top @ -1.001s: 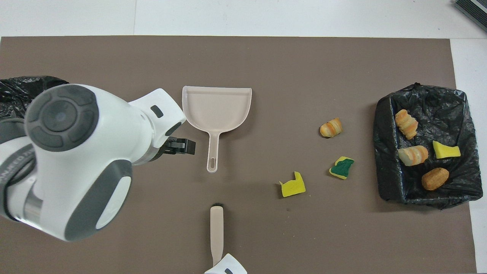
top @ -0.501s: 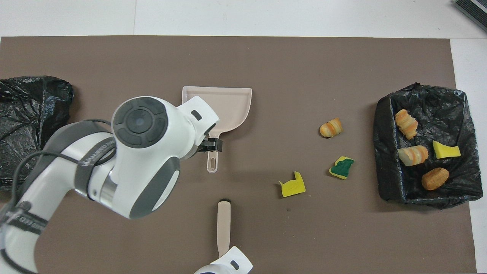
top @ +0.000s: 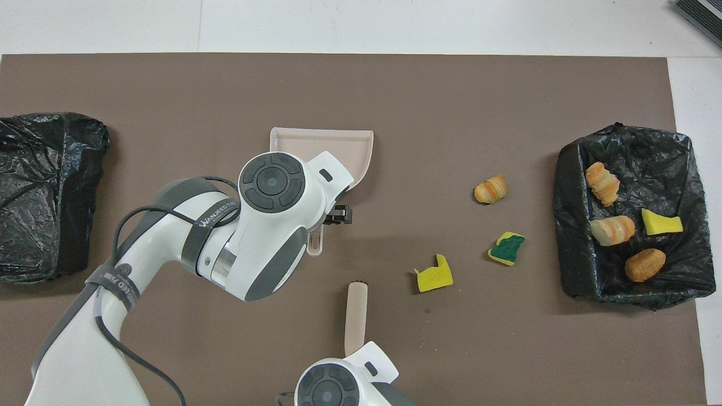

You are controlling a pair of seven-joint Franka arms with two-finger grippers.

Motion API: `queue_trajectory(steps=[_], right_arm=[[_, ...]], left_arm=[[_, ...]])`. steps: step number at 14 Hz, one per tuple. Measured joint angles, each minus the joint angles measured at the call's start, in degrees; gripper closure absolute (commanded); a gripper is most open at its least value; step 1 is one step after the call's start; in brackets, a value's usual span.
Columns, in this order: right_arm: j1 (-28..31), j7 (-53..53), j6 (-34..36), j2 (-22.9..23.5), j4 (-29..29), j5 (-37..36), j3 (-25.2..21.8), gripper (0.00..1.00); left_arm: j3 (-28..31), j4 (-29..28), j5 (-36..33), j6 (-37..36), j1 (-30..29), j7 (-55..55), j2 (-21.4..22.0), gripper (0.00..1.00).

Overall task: Sweep and dump trash in bin
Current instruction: 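Reach the left gripper to the dustpan handle and grasp it, then hold the dustpan with the left gripper while the right gripper grasps the brush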

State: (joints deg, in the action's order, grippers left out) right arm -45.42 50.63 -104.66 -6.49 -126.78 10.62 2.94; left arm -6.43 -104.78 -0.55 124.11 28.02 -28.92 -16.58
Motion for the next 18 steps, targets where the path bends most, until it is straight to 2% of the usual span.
queue_trajectory(steps=[5,6,8,9,12,16,18], right_arm=[[7.4,-4.0,7.1,-2.2,0.6,-6.8,-0.2,1.0],[9.4,-5.6,7.6,-2.3,0.6,-7.8,-0.2,1.0],[14.4,-11.0,6.7,-2.1,0.5,-8.8,-0.1,1.0],[17.4,-14.8,5.4,-1.7,0.3,-9.0,-0.2,1.0],[24.8,-24.1,3.1,-0.1,0.1,-11.9,-0.3,1.0],[33.0,-33.5,-0.8,0.6,-1.6,-15.7,-0.3,1.0],[36.4,-37.6,-3.1,0.6,-3.1,-16.0,-0.3,1.0]], left_arm=[[-0.3,-0.7,0.0,1.1,0.3,0.0,-2.3,0.0],[-0.3,-0.7,0.0,1.7,0.3,0.0,-3.0,0.08],[-0.3,-0.4,-0.1,2.3,0.3,0.0,-3.3,0.59],[-0.3,-0.2,-0.4,2.3,0.3,0.0,-3.3,0.77],[-0.2,0.2,-2.9,2.3,0.3,0.0,-3.3,1.0],[0.0,0.9,-4.2,1.9,0.1,1.0,-3.2,1.0],[0.1,1.1,-5.8,-1.2,0.1,8.0,-2.8,1.0]])
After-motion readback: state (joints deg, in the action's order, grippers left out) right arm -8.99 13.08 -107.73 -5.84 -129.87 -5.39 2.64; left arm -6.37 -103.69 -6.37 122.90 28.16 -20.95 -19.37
